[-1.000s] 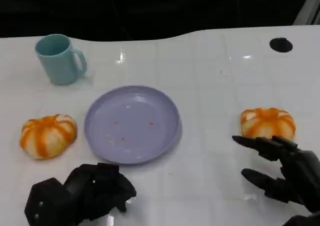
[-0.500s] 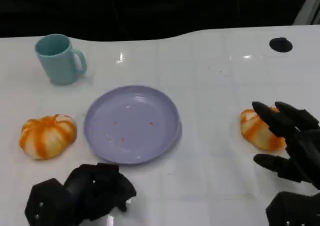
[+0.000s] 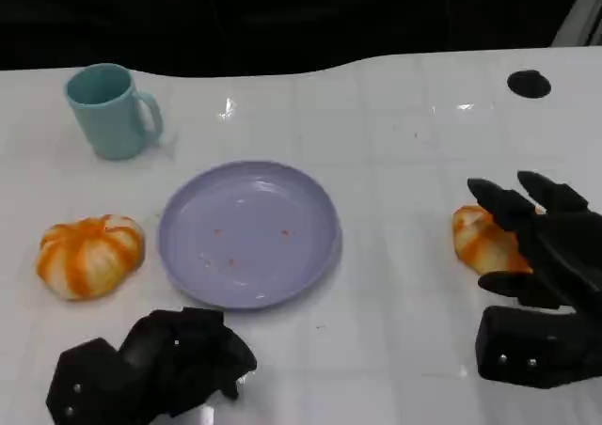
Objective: Grasp the bread from the table and place it into the plate.
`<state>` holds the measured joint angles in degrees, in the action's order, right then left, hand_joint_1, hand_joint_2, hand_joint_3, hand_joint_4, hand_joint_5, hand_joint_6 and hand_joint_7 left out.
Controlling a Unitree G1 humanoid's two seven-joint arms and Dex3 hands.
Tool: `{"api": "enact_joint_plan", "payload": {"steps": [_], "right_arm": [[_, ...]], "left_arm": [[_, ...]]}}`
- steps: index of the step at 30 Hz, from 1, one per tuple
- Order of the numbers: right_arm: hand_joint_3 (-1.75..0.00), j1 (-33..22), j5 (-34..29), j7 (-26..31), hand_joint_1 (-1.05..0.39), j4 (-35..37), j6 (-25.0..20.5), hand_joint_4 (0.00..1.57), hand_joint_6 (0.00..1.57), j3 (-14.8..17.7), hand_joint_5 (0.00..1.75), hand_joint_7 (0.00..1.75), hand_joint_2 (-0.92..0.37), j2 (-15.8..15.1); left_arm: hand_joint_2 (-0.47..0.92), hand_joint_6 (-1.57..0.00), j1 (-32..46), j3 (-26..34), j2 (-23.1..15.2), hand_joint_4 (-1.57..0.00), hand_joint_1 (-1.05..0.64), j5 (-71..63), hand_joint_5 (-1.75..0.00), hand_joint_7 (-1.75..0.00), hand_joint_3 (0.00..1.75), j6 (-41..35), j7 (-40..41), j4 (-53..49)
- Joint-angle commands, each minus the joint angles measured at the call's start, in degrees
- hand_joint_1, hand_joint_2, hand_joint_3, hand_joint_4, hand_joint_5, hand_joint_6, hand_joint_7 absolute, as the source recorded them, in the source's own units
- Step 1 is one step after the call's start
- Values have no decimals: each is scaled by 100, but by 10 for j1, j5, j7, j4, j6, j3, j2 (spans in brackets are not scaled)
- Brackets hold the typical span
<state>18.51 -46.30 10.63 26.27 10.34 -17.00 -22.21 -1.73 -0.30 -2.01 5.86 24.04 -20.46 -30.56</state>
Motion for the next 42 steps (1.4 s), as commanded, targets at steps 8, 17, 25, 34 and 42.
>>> {"api": "enact_joint_plan", "payload": {"steps": [8,17,25,34,42], "right_arm": [[0,65,8,-36,-45,69,-57,9,24,-34,16,2,-88,4],[0,95,4,-28,-38,138,-68,28,39,-62,15,4,-90,11],[-10,108,46,78,1,223,30,102,133,-52,117,16,-90,19],[-57,115,45,168,1,253,65,82,70,-56,175,162,-65,15],[-78,104,56,231,8,220,90,89,73,-44,175,170,-50,24]], "left_arm": [[86,-129,12,2,-5,-88,-105,-3,-152,-77,0,-11,8,7],[86,-130,17,0,-6,-88,-105,-6,-151,-78,0,-15,11,16],[85,-129,19,-1,-3,-88,-105,-4,-151,-77,0,-19,12,21],[86,-129,16,-2,0,-88,-105,-2,-151,-77,0,-20,11,20],[86,-129,10,-1,2,-87,-105,-2,-152,-77,0,-25,13,16]]}}
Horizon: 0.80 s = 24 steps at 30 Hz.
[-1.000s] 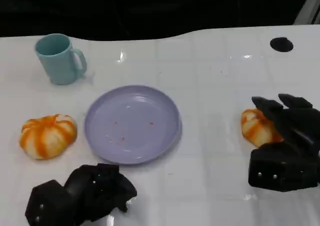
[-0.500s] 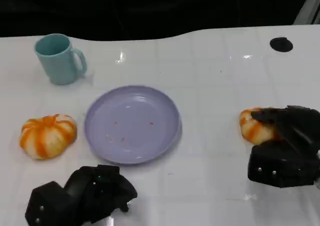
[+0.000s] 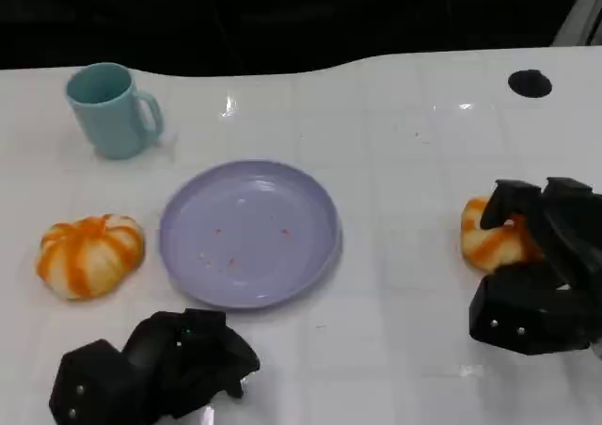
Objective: Grasp the bread from the table and place it into the plate.
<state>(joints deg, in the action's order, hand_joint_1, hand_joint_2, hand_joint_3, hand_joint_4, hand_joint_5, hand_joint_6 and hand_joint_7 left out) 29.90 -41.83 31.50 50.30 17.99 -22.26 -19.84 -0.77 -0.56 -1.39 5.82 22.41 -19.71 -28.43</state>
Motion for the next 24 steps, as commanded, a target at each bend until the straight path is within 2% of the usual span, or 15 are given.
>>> {"api": "enact_joint_plan", "payload": {"steps": [1,8,14,19,24], "right_arm": [[-83,-11,13,22,9,-25,15,89,73,10,175,172,-48,0],[-115,-34,39,-38,13,-131,20,93,85,14,175,155,-36,25],[-134,-41,64,-77,18,-190,39,96,87,14,175,156,-24,63],[-146,-21,61,-88,17,-192,48,99,86,7,175,162,-18,95],[-150,14,59,-99,11,-161,57,99,86,-4,175,158,-15,133]], "left_arm": [[86,-129,1,2,-4,-87,-105,-2,-152,-77,0,-9,5,-6],[85,-129,5,2,-2,-87,-105,0,-152,-77,0,-3,3,-3],[85,-129,13,2,-3,-88,-105,0,-151,-76,0,-8,3,7],[86,-130,15,1,-4,-89,-105,0,-151,-76,0,-7,0,9],[84,-130,17,0,-4,-90,-104,3,-151,-75,0,-14,-3,12]]}}
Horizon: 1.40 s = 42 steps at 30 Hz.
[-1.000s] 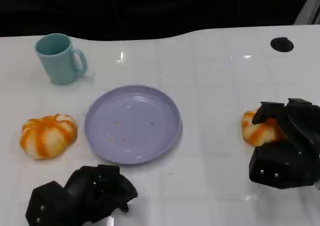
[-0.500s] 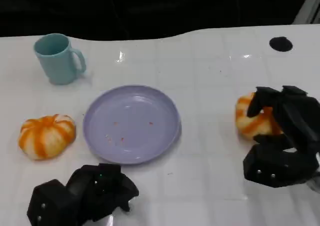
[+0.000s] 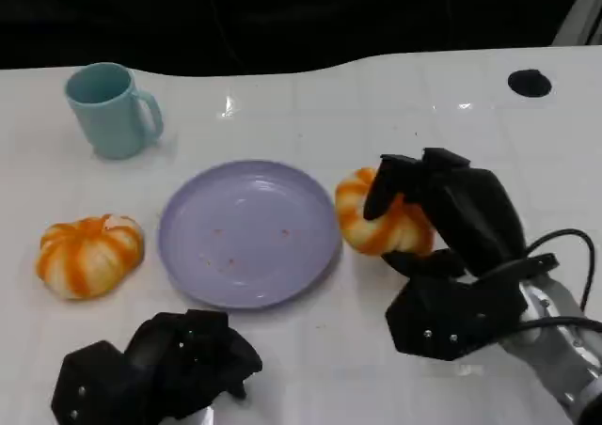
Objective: Grasp the bread from the table and place it into the plate.
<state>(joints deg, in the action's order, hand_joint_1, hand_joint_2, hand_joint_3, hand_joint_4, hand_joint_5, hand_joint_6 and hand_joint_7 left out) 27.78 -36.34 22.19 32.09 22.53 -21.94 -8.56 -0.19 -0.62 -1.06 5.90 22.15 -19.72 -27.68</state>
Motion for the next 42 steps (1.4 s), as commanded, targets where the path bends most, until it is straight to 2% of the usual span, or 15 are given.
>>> {"api": "enact_joint_plan", "payload": {"steps": [1,8,11,14,20,22,23,24,25,27,28,31,32,36,42], "right_arm": [[-151,45,4,-6,10,32,18,99,86,-11,175,158,-15,28],[-143,115,-11,8,2,132,43,96,85,-42,175,158,-20,78],[-137,143,-11,11,-3,178,39,93,85,-49,175,156,-25,105],[-130,165,-11,18,-5,219,35,91,80,-53,175,162,-30,127],[-124,189,-8,31,-9,280,45,88,76,-59,175,164,-36,148],[-118,193,-3,28,-10,293,47,82,80,-57,173,136,-40,152],[-107,195,1,17,-10,299,43,79,81,-56,164,115,-43,154],[-90,197,2,5,-11,304,42,67,76,-57,149,79,-49,154],[-80,199,-1,-8,-13,307,39,60,74,-62,131,57,-53,151],[-59,201,-8,-30,-22,309,34,33,60,-71,79,22,-63,143],[-50,201,-13,-41,-25,309,33,28,56,-76,65,14,-68,138],[-15,198,-18,-67,-40,301,23,9,39,-85,42,2,-87,127],[-13,194,-15,-83,-45,292,18,5,34,-86,39,1,-90,122],[-15,174,-1,-130,-57,245,10,0,22,-80,28,0,-92,99],[-19,117,36,-181,-62,152,27,0,20,-59,24,0,-92,58]], "left_arm": [[84,-131,12,0,-7,-90,-104,2,-151,-74,0,-12,-2,6],[85,-131,9,-4,-9,-90,-105,-4,-150,-74,1,-10,1,1],[85,-131,9,-6,-10,-90,-104,-7,-151,-75,0,-11,1,3],[85,-130,9,-8,-11,-90,-105,-10,-153,-76,1,-5,3,1],[85,-129,11,-10,-9,-90,-105,-6,-153,-78,1,-8,0,3],[85,-129,11,-9,-9,-90,-105,-5,-153,-78,0,-10,1,4],[85,-129,12,-10,-8,-90,-105,-5,-153,-78,0,-12,2,6],[85,-129,13,-10,-9,-90,-105,-6,-153,-78,0,-14,3,8],[85,-129,13,-10,-9,-90,-105,-7,-153,-78,0,-14,3,9],[85,-129,14,-10,-10,-90,-105,-8,-152,-78,1,-13,3,9],[85,-129,13,-10,-10,-90,-105,-8,-152,-78,1,-13,3,9],[86,-129,13,-11,-10,-90,-105,-9,-152,-78,1,-10,3,7],[86,-128,12,-11,-10,-90,-105,-8,-152,-78,1,-9,1,6],[85,-128,11,-11,-9,-90,-105,-8,-152,-78,0,-11,2,5],[85,-128,10,-13,-7,-89,-105,-9,-152,-78,0,-14,5,6]]}}
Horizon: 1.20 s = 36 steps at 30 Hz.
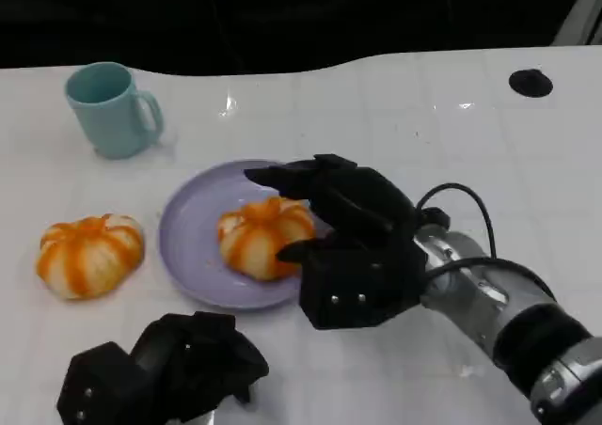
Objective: Grasp the bread from the table and place it into the plate.
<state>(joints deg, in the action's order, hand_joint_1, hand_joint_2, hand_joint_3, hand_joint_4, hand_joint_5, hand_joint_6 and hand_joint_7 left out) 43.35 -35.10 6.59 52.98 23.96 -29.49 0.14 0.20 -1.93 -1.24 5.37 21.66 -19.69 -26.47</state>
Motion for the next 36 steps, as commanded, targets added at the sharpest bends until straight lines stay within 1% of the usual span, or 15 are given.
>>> {"api": "enact_joint_plan", "payload": {"steps": [1,5,9,13,18,21,24,25,28,29,30,31,32,34,36], "right_arm": [[-19,-53,30,-34,-62,-78,15,0,20,21,24,0,-92,-38],[-18,-112,54,-60,-60,-165,23,1,19,42,25,0,-92,-72],[-17,-162,54,-41,-57,-219,55,5,22,58,29,2,-92,-104],[-16,-207,59,-24,-55,-258,80,9,25,79,33,3,-92,-125],[-15,-273,79,-3,-51,-278,146,17,34,115,41,7,-92,-157],[-14,-304,85,13,-47,-277,184,24,42,136,46,10,-92,-173],[-13,-330,97,25,-43,-268,214,37,55,156,55,16,-92,-181],[-13,-337,100,29,-40,-264,224,48,66,162,63,21,-92,-183],[-15,-349,108,43,-35,-245,256,65,82,176,75,30,-92,-182],[-20,-354,113,45,-33,-239,264,71,87,180,90,42,-91,-180],[-26,-359,117,46,-31,-237,269,73,86,184,104,54,-88,-179],[-45,-364,120,45,-27,-236,272,75,85,187,123,71,-79,-178],[-64,-369,122,45,-25,-236,274,75,83,189,134,82,-70,-177],[-92,-380,126,42,-22,-240,271,79,81,193,157,104,-55,-176],[-100,-390,128,39,-22,-245,267,81,79,195,168,114,-51,-176]], "left_arm": [[85,-128,6,0,-5,-89,-105,-4,-152,-78,0,-11,5,-5],[85,-129,6,0,-4,-89,-104,-2,-153,-78,0,-11,4,-4],[84,-129,4,2,0,-89,-103,3,-153,-78,0,-7,2,-10],[84,-129,4,1,2,-89,-102,2,-153,-78,0,-6,2,-9],[84,-130,5,-1,3,-89,-104,-4,-152,-77,0,-12,8,-4],[84,-130,5,-1,3,-89,-103,-2,-151,-76,0,-15,8,0],[84,-130,5,0,3,-90,-103,-1,-150,-74,0,-14,6,0],[84,-130,5,0,3,-90,-104,0,-150,-74,0,-13,5,-1],[84,-130,5,1,2,-90,-103,0,-150,-73,0,-12,4,0],[84,-131,5,1,2,-90,-103,1,-151,-73,0,-12,4,0],[84,-131,6,1,2,-90,-103,0,-151,-73,0,-13,5,1],[84,-131,6,1,2,-90,-103,-1,-151,-73,0,-14,6,1],[84,-131,6,1,1,-89,-103,-1,-151,-73,0,-15,7,2],[84,-131,6,1,1,-89,-103,-2,-150,-73,0,-14,7,3],[84,-131,6,1,0,-89,-103,-2,-150,-73,0,-13,7,3]]}}
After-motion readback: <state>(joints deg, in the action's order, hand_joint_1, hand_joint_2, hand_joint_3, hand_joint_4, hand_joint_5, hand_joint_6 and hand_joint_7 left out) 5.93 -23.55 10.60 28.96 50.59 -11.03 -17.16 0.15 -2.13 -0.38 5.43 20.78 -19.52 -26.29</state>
